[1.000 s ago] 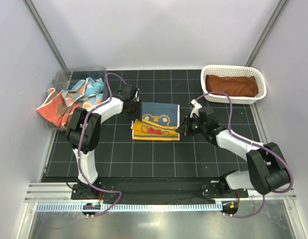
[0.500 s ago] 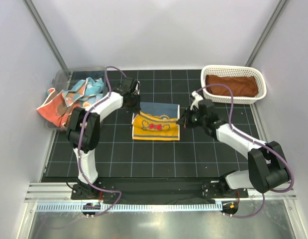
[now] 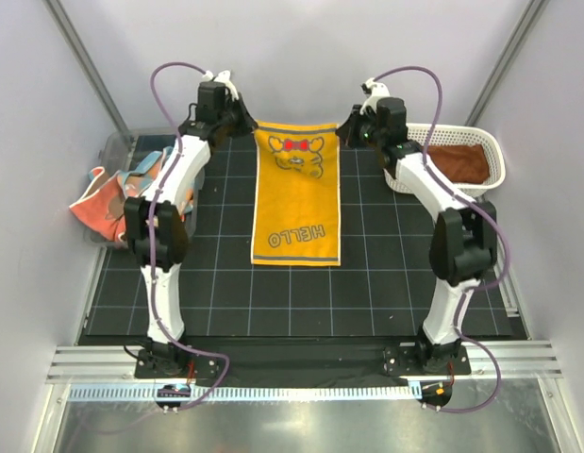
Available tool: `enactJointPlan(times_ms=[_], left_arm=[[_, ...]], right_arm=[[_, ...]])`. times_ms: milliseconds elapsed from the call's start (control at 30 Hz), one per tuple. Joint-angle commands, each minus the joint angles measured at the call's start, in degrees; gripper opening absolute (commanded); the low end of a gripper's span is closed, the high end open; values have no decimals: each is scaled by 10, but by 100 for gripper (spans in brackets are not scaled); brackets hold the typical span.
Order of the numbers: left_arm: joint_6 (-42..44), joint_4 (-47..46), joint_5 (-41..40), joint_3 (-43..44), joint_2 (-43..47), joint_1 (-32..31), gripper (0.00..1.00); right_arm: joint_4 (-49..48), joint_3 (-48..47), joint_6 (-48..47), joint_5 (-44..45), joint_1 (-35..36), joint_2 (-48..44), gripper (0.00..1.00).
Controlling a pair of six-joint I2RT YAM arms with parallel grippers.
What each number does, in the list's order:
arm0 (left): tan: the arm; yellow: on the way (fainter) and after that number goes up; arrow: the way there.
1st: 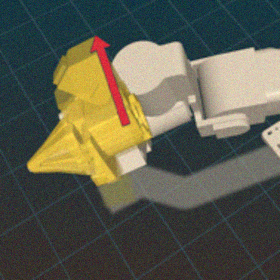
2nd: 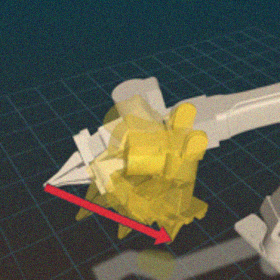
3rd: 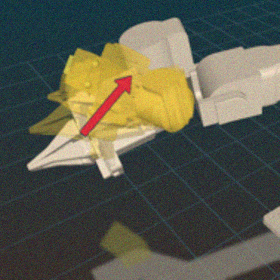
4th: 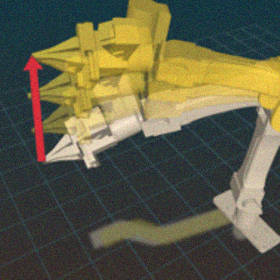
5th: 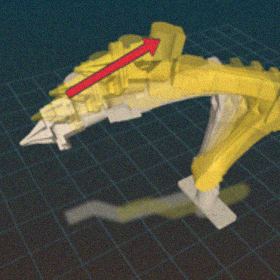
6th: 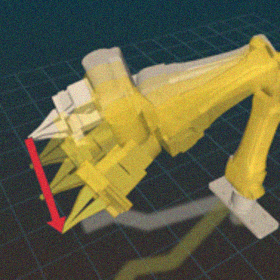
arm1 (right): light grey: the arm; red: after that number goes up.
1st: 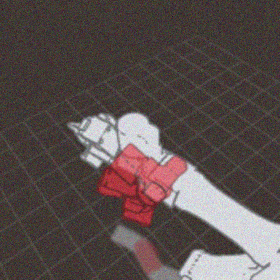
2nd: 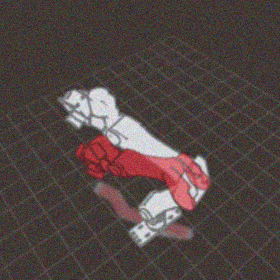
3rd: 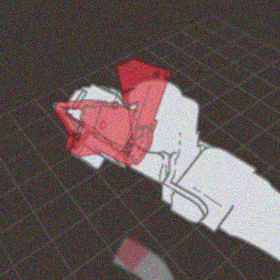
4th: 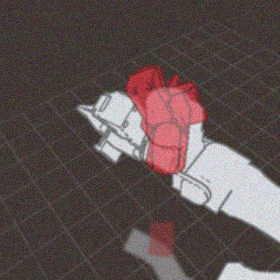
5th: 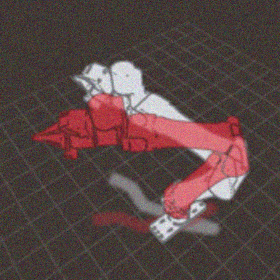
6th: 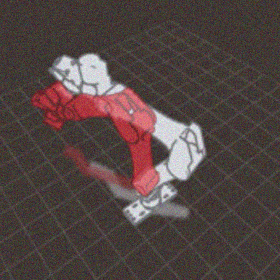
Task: Fold and stack the towels
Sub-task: Fold the towel
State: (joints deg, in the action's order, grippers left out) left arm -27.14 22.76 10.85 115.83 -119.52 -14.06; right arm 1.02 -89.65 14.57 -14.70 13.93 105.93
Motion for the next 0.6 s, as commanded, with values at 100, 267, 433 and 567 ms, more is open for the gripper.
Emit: enactJointPlan(times_ms=[100, 267, 433, 567], left_arm=[[-4, -84, 69, 47, -95, 11, 0], [-18, -95, 107, 17, -113, 11, 0], [-13, -117, 100, -84, -62, 11, 0], [-13, -128, 96, -179, -12, 9, 0]], right_arm=[[-28, -105, -68, -18, -12, 103, 1], [-33, -62, -76, -48, -13, 111, 1], [-45, 12, -72, -51, -13, 75, 1], [-39, 61, -64, -64, -11, 39, 1]])
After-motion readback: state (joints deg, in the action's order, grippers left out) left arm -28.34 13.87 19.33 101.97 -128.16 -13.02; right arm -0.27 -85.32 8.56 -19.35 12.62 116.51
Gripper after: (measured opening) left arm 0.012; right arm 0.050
